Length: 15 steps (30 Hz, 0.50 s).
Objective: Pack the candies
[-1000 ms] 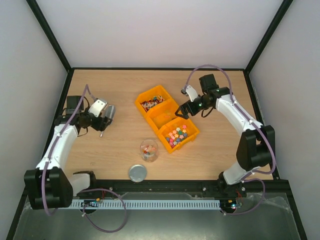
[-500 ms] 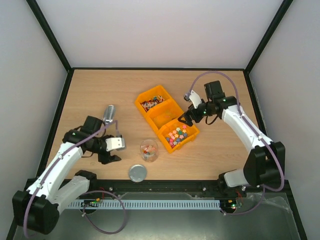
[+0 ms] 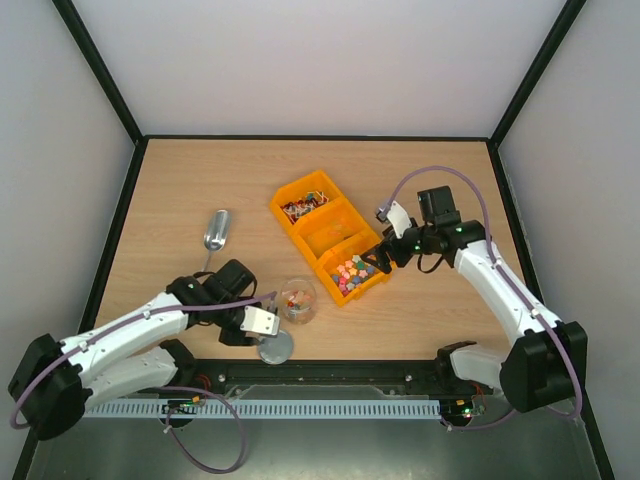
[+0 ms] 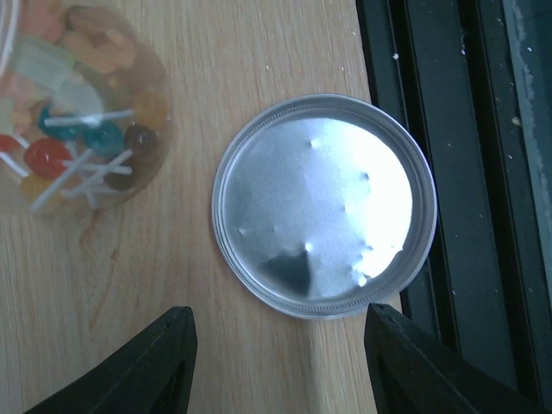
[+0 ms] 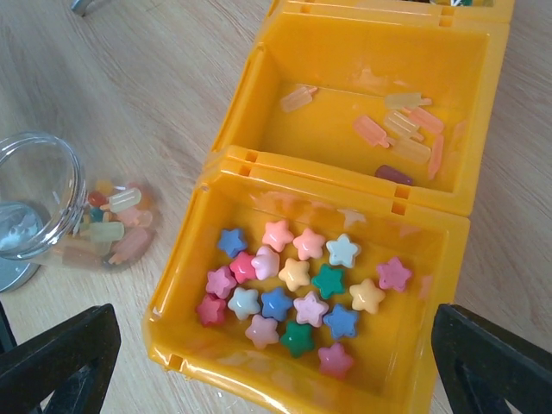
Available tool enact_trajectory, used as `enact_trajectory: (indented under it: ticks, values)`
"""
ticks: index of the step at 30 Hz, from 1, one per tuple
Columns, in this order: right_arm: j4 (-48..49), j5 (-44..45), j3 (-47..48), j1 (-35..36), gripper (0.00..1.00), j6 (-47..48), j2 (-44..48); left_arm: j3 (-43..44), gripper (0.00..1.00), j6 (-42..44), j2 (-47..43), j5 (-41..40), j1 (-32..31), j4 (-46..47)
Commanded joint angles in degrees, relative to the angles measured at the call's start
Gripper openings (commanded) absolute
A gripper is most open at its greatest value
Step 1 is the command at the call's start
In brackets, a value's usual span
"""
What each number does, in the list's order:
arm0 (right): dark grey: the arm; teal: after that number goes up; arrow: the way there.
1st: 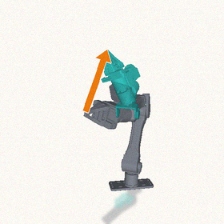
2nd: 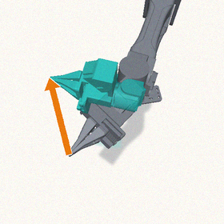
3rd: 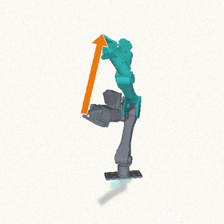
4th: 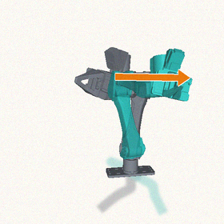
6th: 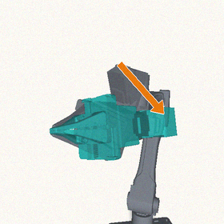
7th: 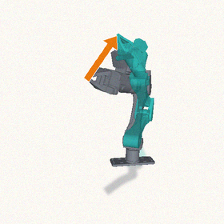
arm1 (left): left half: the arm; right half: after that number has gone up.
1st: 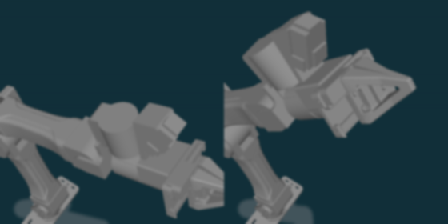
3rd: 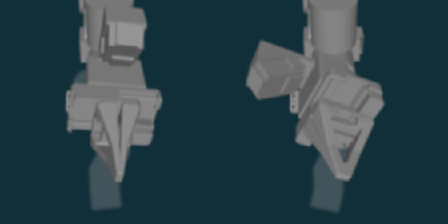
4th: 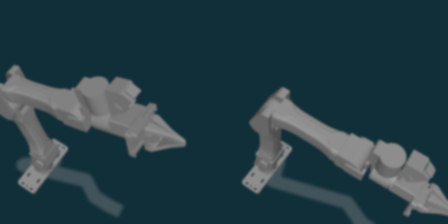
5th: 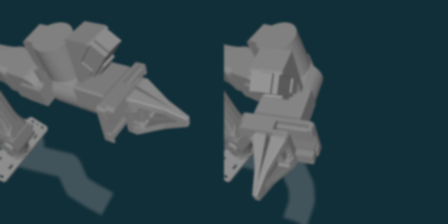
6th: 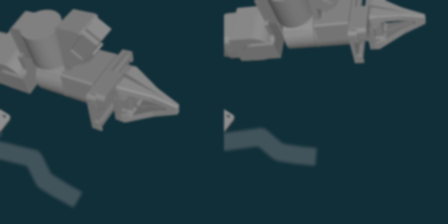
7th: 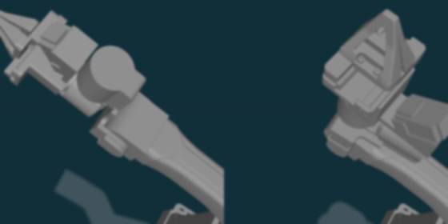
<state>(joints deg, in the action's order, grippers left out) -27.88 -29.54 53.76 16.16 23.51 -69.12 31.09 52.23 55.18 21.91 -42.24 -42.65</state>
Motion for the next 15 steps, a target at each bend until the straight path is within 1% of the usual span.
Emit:
enact_trajectory:
  ticks: [1, 4, 9, 15]
  values:
    - [-0.7, 0.6, -1.1, 0.2, 1.00, -0.1, 1.8, -0.9, 0.55, -5.6, 2.2, -1.9, -3.8, 8.4]
    - [-0.2, 1.5, -1.7, 0.1, 1.00, -0.2, 2.0, -1.6, 0.52, -8.3, 4.6, -2.3, -5.2, 12.4]
    - [0.0, 1.7, -1.7, 0.2, 1.00, -0.2, 2.5, -3.5, 0.46, -7.5, 8.0, -5.5, -7.7, 15.5]
    - [0.3, 2.7, -2.1, 0.2, 0.98, -0.3, 3.6, -4.9, 0.36, -7.6, 12.2, -10.0, -8.4, 19.0]
